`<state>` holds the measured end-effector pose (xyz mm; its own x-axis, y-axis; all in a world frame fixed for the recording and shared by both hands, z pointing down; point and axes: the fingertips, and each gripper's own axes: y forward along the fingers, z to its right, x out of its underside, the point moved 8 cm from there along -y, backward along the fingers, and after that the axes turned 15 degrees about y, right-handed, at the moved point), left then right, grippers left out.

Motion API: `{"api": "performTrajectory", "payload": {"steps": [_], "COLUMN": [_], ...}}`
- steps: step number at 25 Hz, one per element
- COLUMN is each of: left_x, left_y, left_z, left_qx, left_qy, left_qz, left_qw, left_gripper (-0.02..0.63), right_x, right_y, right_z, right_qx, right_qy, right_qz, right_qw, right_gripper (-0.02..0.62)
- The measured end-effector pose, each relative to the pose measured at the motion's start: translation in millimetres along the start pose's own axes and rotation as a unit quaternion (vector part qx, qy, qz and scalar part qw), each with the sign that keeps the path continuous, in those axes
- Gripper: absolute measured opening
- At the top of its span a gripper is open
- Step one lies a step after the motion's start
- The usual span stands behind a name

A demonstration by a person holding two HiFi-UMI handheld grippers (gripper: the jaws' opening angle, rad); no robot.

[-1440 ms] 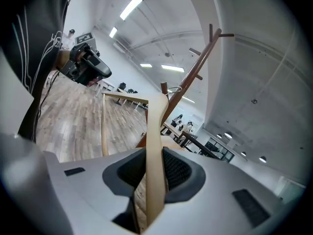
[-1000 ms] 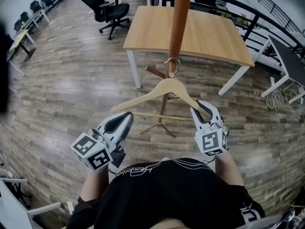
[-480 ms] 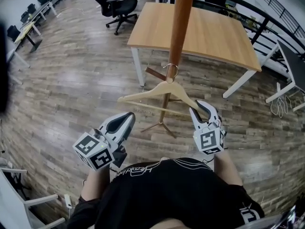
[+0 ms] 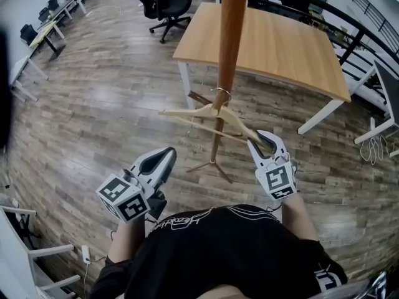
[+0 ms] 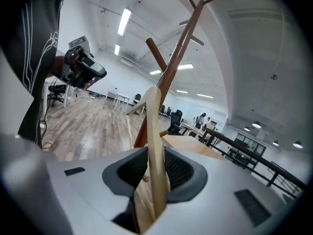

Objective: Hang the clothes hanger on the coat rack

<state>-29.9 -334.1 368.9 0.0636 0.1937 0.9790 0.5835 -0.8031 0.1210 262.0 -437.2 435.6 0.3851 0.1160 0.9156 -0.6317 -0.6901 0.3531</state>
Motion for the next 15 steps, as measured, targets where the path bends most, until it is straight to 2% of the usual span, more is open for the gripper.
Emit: {"api": "performTrajectory", "payload": {"steps": [5,8,11,13,15], "left_x": [1,2,0,-2,-5], "left_y": [11,10,5,0,-6], "left_z": [6,11,16,21,28], "left_qx": [0.005,0.013,0.02,0.027,0.04], "left_qy": [0.005,0.01,0.012,0.011,0.012], "left_qz": [-0.002,0.003,0.014,0.022,0.03], "left_qw": [1.0,0.9999,0.9996,0.9993,0.9987], "left_gripper": [0.008,0.008,0.008,0.008,0.008], "right_x": [2,1,-3,-12,-23], "right_y": [-6,-21,-41,-58,-77], "right_z": [6,13,24,21,9], "right_qx": [-0.027,-0.032,-0.013,-0.029,-0.054], "right_qy": [0.027,0.078,0.159,0.203,0.225], "right_qz": [0.021,0.044,0.064,0.083,0.098], "right_qw": [0.999,0.995,0.985,0.975,0.968], "right_gripper": [0.123,0.123,0.121,0.121,0.121]}}
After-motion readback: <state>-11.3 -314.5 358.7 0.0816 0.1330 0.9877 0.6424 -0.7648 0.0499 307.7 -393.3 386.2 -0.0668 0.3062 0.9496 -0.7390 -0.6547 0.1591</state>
